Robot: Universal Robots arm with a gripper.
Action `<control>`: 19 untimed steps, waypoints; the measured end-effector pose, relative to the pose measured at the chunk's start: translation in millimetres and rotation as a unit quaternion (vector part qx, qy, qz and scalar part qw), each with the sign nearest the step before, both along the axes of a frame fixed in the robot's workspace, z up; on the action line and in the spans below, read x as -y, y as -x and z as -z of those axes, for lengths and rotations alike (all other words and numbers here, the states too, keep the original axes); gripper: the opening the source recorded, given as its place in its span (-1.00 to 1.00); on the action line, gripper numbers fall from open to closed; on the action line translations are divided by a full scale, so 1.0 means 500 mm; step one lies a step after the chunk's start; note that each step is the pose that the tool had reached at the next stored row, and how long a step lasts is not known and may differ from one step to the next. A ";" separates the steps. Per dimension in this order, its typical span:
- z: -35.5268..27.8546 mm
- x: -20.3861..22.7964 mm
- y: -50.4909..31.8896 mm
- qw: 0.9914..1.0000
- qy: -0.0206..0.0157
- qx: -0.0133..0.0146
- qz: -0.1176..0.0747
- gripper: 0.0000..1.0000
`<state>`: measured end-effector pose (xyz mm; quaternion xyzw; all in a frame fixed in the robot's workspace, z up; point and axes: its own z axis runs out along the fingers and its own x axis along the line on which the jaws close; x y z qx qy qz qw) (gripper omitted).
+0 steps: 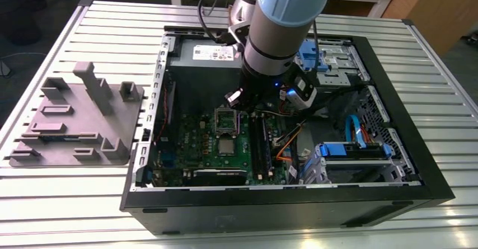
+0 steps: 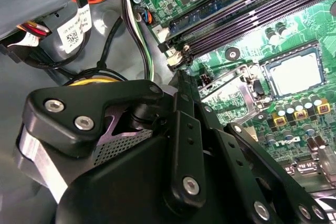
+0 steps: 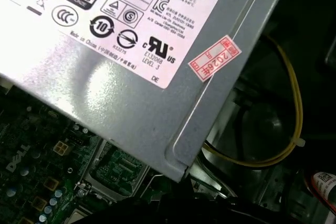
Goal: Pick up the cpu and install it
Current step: 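Close the cpu cover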
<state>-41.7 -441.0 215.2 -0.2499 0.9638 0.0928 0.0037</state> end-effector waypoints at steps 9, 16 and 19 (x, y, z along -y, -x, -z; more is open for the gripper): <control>0.012 -0.0030 0.008 1.000 0.000 0.003 0.000 -0.80; 0.016 -0.0095 0.010 1.000 -0.001 0.005 0.000 -0.80; 0.020 -0.0119 0.013 1.000 -0.001 0.006 0.000 -0.80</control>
